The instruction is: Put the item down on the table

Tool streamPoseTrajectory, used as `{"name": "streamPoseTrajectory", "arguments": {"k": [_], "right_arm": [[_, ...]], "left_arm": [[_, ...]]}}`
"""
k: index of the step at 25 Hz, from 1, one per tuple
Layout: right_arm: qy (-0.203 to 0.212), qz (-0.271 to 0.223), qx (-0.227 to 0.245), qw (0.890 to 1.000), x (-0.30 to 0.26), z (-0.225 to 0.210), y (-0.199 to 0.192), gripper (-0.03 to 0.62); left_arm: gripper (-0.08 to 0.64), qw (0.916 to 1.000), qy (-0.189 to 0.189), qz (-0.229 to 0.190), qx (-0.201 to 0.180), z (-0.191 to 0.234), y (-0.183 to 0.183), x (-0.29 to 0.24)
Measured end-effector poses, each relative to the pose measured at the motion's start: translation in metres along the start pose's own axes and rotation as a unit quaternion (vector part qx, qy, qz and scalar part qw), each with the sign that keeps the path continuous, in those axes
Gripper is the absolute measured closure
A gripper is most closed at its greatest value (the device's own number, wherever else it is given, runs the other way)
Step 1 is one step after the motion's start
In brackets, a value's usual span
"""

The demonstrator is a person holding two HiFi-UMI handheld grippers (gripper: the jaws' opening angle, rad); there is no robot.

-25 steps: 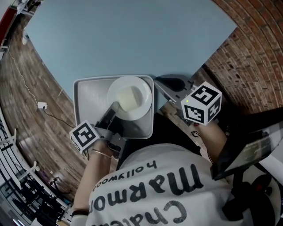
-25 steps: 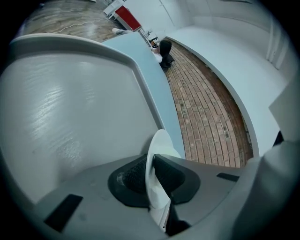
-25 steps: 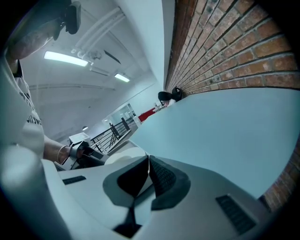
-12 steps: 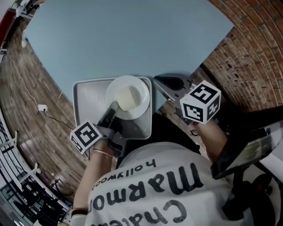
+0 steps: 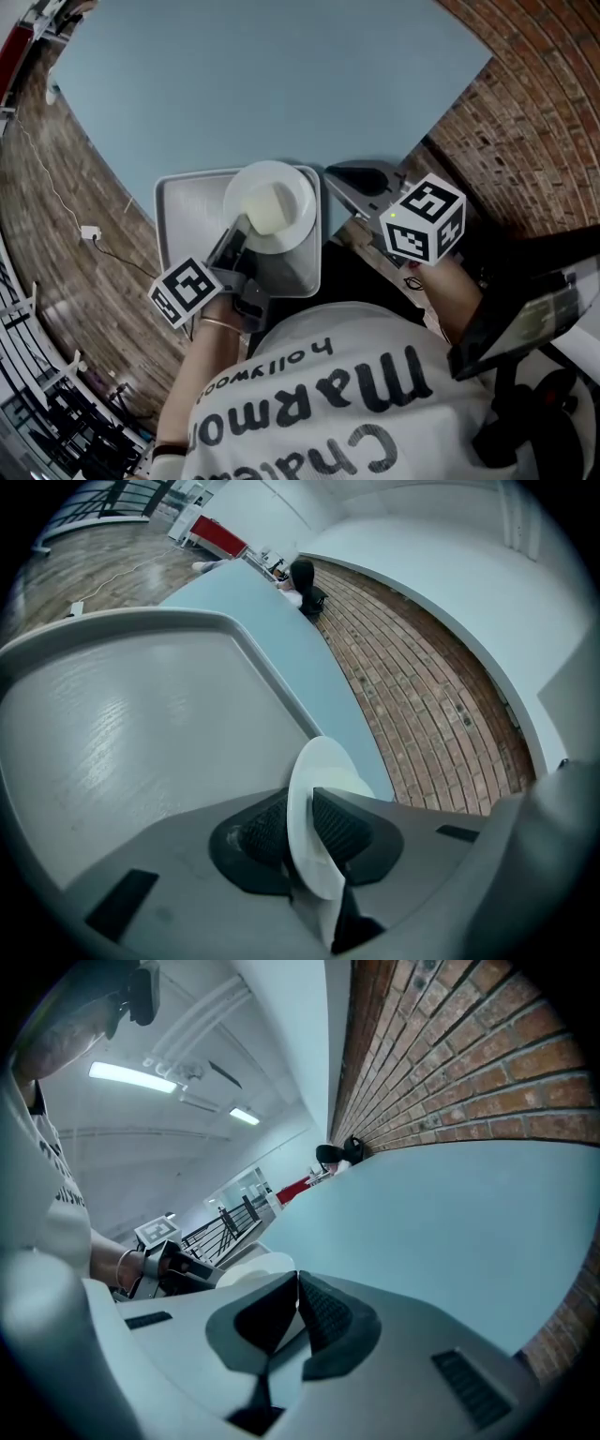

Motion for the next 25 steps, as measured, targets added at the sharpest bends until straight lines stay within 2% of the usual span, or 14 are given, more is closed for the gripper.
{"name": "streamPoseTrajectory", "arguments": {"k": [8, 20, 25], "right_arm": [[0.009, -0.006, 0.002, 1.0, 0.0, 0.006, 0.003, 0.581], [0.015, -0.014, 0.007, 1.0, 0.005, 0.012, 0.005, 0.581], [0.021, -0.014, 0.011, 1.0, 0.008, 0.017, 0.006, 0.581]], "left_arm": [[0.494, 0.9983, 0.039, -0.005, -0.043, -0.002, 0.002, 0.001], [0.477, 0.9955, 0.075, 0.0, -0.058, 0.0, -0.001, 0.006], [0.429, 0.9924, 0.093, 0.003, -0.08, 0.0, -0.001, 0.01]]}}
Point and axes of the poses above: the fingertips, and each gripper's own axes: x backward along the fingers, z to its left, y out of its top, the point moved 1 cm from there along x, backward along the fingers, and after that the axes turned 6 degrees about -x, right-handed, at the moved point
